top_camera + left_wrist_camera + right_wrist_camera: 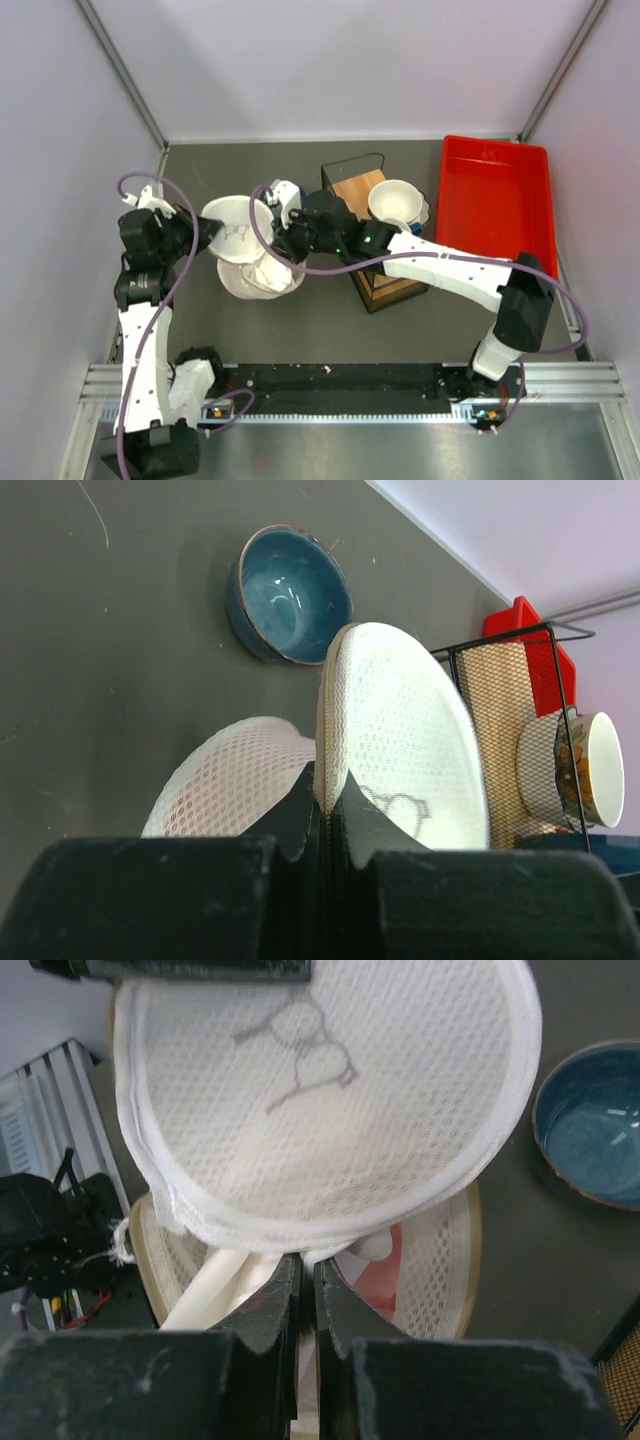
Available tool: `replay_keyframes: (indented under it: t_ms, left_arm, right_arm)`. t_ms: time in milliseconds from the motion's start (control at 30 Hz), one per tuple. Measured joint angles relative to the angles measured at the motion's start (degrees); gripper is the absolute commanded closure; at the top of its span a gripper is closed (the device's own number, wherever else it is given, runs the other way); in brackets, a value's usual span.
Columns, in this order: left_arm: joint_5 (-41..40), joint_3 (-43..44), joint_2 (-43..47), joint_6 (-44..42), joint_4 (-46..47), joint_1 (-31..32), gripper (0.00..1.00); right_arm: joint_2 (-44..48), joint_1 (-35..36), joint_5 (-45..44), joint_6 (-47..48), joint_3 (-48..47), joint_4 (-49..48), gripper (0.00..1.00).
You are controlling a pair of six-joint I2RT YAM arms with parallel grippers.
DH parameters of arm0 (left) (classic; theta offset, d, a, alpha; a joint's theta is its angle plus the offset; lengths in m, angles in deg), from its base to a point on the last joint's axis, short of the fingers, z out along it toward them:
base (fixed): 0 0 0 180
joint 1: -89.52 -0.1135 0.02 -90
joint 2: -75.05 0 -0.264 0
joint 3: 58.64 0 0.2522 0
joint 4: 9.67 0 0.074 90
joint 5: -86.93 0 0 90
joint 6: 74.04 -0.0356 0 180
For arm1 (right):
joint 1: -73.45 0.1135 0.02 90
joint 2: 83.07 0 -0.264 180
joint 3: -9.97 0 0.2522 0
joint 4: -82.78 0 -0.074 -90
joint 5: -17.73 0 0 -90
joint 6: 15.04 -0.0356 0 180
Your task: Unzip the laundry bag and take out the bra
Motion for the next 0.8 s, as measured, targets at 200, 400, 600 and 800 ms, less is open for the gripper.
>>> replay_keyframes:
  t_ms: [200,400,600,800]
  left_arm:
    - [-1.79,0.02,-2.14,0.96,0.26,-0.13,1.00]
    - [-2.29,-0.13,-4.22,1.07,0.09,-0.94,1.00]
    - [-1.57,-1.16,-4.98,1.25,0.52,-1.14,1.00]
    - [1.62,-1.27,-6.56,1.27,1.51,-0.85,1.00]
  right_arm:
    - [0.33,0.04,1.14,-1.33,10.12,-1.03,1.00]
    - [5.79,0.07,1.18,-0.39,14.78,3.43,1.00]
    - [14.84,0.07,0.66,1.62,12.33,4.00,1.00]
    - [15.82,-0.35,-2.43,4.04,3.13,4.37,1.00]
